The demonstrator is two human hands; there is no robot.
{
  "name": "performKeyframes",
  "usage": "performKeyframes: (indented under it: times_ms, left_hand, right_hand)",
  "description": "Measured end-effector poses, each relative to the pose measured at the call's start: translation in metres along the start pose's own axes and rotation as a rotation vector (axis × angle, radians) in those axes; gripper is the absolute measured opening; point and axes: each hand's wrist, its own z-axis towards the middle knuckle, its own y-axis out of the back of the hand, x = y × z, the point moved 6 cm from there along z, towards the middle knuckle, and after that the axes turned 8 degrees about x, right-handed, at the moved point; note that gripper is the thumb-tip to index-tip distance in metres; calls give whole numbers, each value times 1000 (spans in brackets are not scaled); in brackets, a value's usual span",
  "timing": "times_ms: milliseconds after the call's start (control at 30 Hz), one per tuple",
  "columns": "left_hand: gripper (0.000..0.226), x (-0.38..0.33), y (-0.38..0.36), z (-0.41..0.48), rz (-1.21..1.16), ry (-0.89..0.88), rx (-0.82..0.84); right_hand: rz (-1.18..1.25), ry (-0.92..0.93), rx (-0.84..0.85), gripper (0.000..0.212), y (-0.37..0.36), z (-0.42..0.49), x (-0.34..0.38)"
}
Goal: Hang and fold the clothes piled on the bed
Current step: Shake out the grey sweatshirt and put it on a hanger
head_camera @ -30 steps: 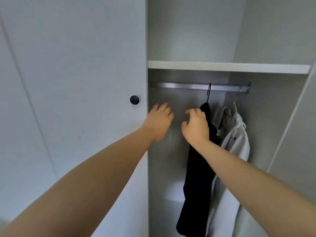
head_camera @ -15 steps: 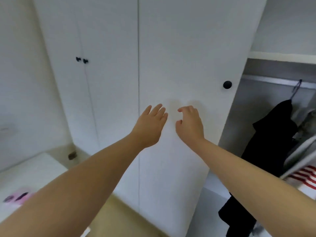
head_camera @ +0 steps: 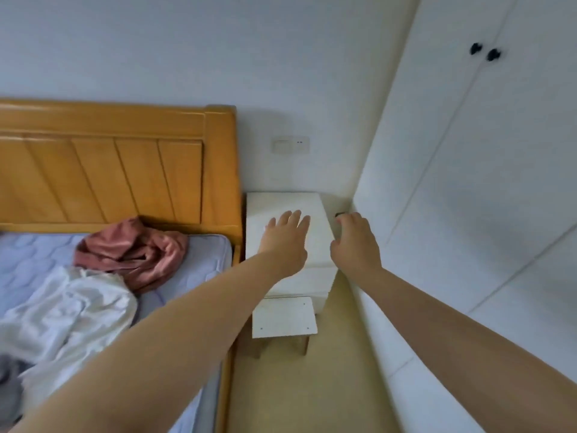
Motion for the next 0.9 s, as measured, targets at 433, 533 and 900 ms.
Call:
performKeyframes:
  times_ms: [433,533,900]
  left_hand:
    - [73,194,-46,-162,-123,651,17]
    - [71,212,-48,-222,-109,829,-35]
    - [71,167,-53,-507,-70,1445,-76]
  right_hand:
    - [27,649,319,46,-151,-5,217]
    - [76,839,344,43,-169,-37,270]
    - [8,1476,392,54,-188,-282,399]
